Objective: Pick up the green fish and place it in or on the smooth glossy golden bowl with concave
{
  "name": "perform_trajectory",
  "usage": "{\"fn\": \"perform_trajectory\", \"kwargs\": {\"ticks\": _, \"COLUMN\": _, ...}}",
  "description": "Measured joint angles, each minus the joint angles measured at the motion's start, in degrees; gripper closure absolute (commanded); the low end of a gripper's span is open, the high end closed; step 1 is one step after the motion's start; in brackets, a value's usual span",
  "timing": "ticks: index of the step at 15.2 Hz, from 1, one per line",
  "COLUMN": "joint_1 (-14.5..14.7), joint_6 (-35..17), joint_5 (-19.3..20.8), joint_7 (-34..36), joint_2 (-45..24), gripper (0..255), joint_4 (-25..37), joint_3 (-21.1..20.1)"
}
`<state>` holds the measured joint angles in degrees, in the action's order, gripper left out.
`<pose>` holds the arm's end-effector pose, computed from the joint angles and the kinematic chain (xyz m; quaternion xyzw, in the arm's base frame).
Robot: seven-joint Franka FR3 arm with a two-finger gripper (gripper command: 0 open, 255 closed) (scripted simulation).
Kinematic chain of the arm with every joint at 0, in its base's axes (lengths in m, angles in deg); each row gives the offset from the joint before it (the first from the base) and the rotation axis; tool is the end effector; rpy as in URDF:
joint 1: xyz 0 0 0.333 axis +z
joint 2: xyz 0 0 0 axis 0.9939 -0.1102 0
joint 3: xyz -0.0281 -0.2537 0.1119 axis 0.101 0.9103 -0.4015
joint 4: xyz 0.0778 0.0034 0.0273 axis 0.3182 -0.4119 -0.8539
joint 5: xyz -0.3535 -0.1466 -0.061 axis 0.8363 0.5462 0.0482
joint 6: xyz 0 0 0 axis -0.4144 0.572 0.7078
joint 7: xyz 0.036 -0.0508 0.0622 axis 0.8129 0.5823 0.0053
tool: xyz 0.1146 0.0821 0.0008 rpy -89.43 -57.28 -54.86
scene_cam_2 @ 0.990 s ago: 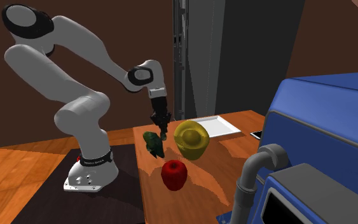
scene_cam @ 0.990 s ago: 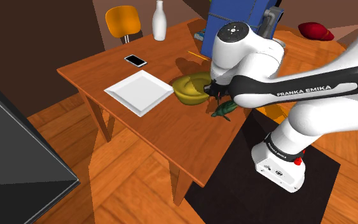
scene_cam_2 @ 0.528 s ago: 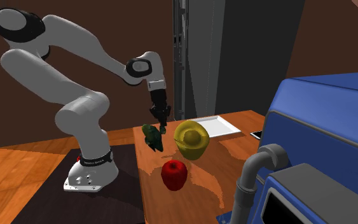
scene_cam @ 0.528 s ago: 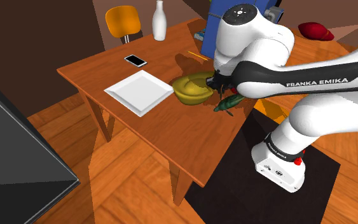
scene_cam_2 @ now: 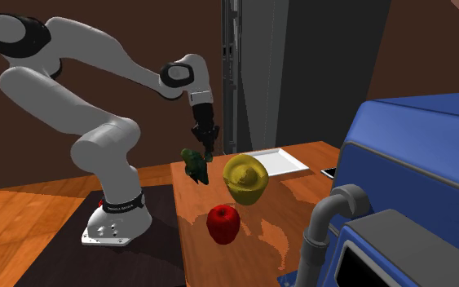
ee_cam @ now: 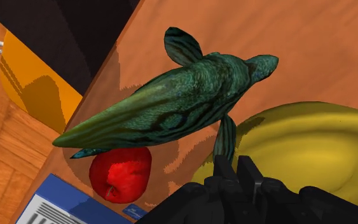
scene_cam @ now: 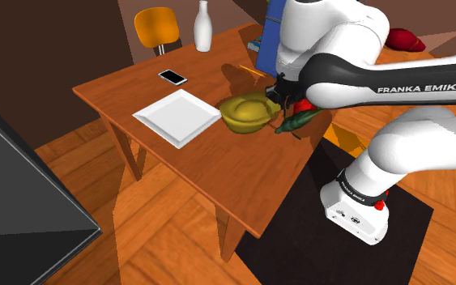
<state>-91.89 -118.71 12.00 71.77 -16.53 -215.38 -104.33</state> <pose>0.3124 0.1074 0.3558 0.9064 -0.3634 0.1307 0.1713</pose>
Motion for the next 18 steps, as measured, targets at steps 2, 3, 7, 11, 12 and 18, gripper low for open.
{"fn": "perform_trajectory", "kwargs": {"ticks": 2, "joint_1": 0.0, "joint_6": 1.8, "joint_5": 0.3, "joint_7": -0.7, "joint_2": 0.7, "gripper": 255, "joint_4": 1.2, "joint_3": 0.8}}
{"fn": "perform_trajectory", "kwargs": {"ticks": 3, "joint_1": 0.0, "joint_6": 2.5, "joint_5": 0.4, "joint_7": -0.9, "joint_2": 1.0, "gripper": 255, "joint_4": 1.7, "joint_3": 1.1}}
{"fn": "perform_trajectory", "kwargs": {"ticks": 7, "joint_1": -0.2, "joint_6": 5.9, "joint_5": 1.1, "joint_7": -2.3, "joint_2": 2.1, "gripper": 255, "joint_4": 4.1, "joint_3": 2.6}}
{"fn": "perform_trajectory", "kwargs": {"ticks": 11, "joint_1": -0.6, "joint_6": 8.6, "joint_5": 1.7, "joint_7": -3.1, "joint_2": 2.2, "gripper": 255, "joint_4": 6.9, "joint_3": 3.4}}
{"fn": "perform_trajectory", "kwargs": {"ticks": 12, "joint_1": -0.6, "joint_6": 9.2, "joint_5": 1.8, "joint_7": -3.4, "joint_2": 2.4, "gripper": 255, "joint_4": 7.4, "joint_3": 3.7}}
{"fn": "perform_trajectory", "kwargs": {"ticks": 18, "joint_1": -7.3, "joint_6": 6.7, "joint_5": 5.0, "joint_7": -2.2, "joint_2": -9.2, "gripper": 255, "joint_4": 17.2, "joint_3": 0.8}}
